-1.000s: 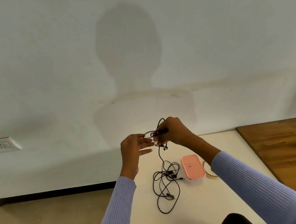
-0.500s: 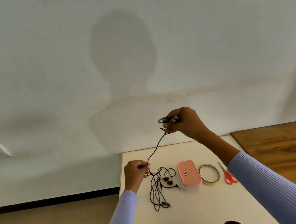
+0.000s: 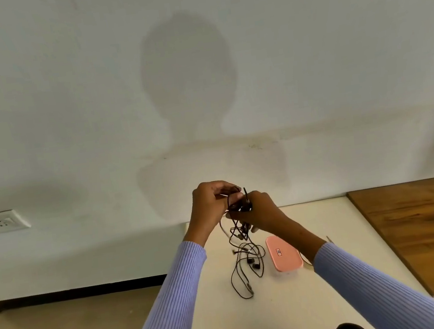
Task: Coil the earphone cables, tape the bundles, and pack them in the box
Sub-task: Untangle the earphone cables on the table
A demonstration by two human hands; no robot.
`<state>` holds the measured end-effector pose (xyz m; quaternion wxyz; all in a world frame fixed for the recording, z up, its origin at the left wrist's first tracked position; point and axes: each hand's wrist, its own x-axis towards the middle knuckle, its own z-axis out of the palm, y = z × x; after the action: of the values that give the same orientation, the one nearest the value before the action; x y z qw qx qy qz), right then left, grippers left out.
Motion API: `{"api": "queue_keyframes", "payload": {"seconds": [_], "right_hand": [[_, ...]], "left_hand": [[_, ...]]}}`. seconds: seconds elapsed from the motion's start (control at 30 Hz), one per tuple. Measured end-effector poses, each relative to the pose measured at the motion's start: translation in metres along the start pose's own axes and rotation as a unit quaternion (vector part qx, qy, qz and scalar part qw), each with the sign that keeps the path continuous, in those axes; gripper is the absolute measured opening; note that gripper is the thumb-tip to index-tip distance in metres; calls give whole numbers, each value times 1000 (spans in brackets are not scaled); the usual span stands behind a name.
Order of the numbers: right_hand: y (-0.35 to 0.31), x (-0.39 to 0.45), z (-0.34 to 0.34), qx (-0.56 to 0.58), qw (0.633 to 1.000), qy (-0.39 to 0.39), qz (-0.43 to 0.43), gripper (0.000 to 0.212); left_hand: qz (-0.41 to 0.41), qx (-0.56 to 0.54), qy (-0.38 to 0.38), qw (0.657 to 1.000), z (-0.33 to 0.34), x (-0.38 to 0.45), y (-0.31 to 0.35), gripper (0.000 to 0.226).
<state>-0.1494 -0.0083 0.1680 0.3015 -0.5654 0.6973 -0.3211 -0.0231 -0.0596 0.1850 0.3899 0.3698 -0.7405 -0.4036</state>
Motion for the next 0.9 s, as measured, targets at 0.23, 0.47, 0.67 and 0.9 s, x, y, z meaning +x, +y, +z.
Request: {"api": "queue_keyframes", "payload": {"seconds": [0.23,0.47,0.67,0.9], "right_hand": [[-7,4,-20,0,999,-52,-8,21],[-4,2,-22,89,996,-27,-13,17],[-11,2,-26,138,990,-19,-23,18],[-6,-1,-36,170,984,36,-43,12]], "left_hand": [[-38,-61,22,997,-7,-10,-22,10],[-78,-101,-42,991,-3,-16,-34,26],[-91,-23,-56,994,12,-18,-45,13],[-76,107,-13,991,16,-19,-74,9]]}}
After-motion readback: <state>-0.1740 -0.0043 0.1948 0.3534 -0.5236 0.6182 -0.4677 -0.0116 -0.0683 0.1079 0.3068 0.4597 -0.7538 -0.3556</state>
